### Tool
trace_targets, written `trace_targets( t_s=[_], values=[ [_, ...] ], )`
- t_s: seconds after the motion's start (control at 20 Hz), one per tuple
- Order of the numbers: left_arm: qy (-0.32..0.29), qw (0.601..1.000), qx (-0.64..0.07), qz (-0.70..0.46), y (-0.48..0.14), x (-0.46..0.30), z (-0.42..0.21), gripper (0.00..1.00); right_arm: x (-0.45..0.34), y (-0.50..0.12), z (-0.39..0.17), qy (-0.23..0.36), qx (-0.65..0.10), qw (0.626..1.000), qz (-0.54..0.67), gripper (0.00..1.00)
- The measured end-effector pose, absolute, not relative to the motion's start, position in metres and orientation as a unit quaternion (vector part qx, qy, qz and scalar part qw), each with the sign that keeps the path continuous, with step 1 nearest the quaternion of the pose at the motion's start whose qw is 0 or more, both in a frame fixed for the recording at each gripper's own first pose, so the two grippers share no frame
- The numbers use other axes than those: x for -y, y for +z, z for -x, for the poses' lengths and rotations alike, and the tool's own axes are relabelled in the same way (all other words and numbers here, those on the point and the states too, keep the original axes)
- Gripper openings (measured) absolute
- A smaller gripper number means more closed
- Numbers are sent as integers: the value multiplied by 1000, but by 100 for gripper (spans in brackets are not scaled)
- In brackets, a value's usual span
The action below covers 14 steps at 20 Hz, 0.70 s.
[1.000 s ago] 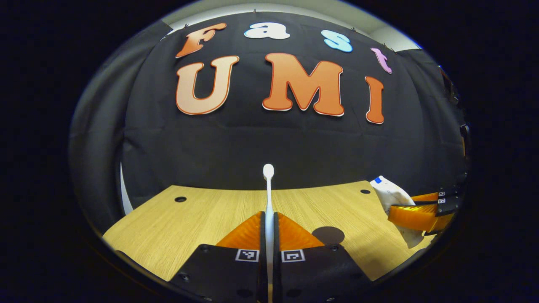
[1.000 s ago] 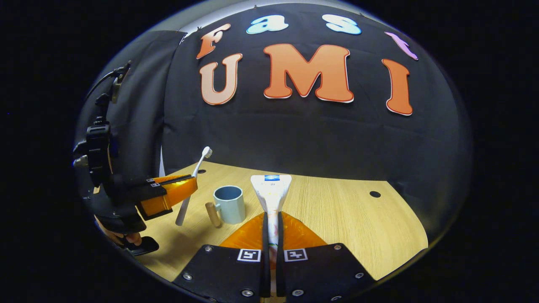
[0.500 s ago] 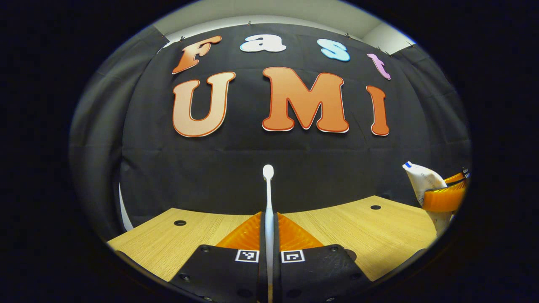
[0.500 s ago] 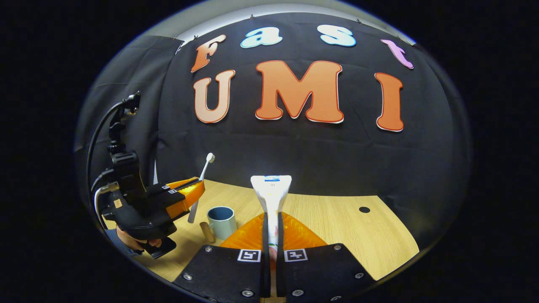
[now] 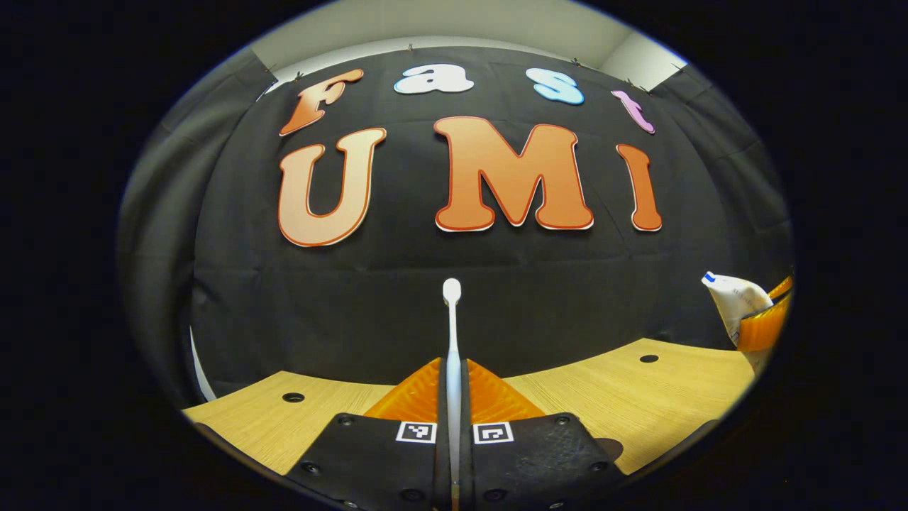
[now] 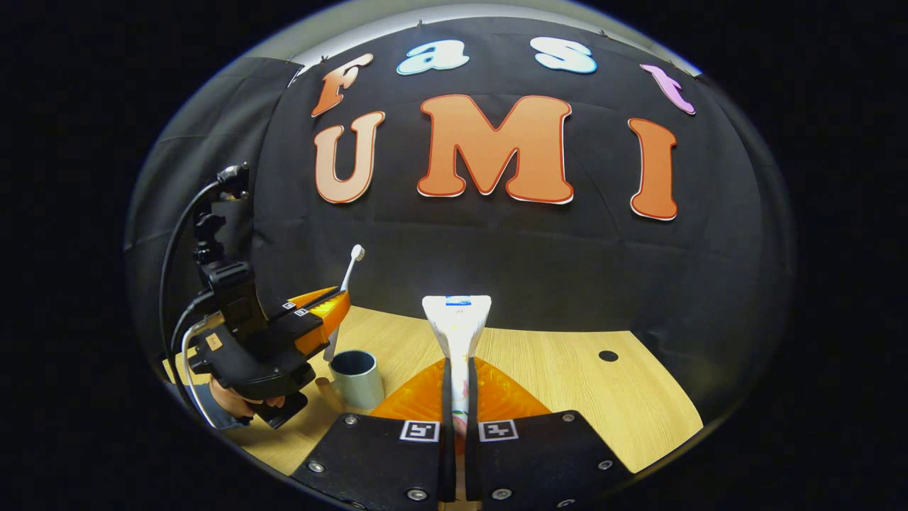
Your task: Put the toothbrush and toothpaste on the desktop into the cup, then pick up the cup and place it on the coaster on the desktop.
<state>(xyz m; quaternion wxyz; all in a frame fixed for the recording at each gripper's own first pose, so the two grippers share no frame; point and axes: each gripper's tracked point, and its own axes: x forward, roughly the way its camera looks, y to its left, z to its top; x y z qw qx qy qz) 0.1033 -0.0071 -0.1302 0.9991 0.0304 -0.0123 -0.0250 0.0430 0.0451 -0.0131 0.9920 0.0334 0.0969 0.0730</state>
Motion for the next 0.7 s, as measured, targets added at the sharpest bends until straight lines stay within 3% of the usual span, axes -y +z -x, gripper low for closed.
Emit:
trace_targets(
  t_s=[0.7],
  values=[
    [-24,996,-81,-10,-218,-1,-120,4,-58,-35,-69,83,-116,989,-45,6]
  ],
)
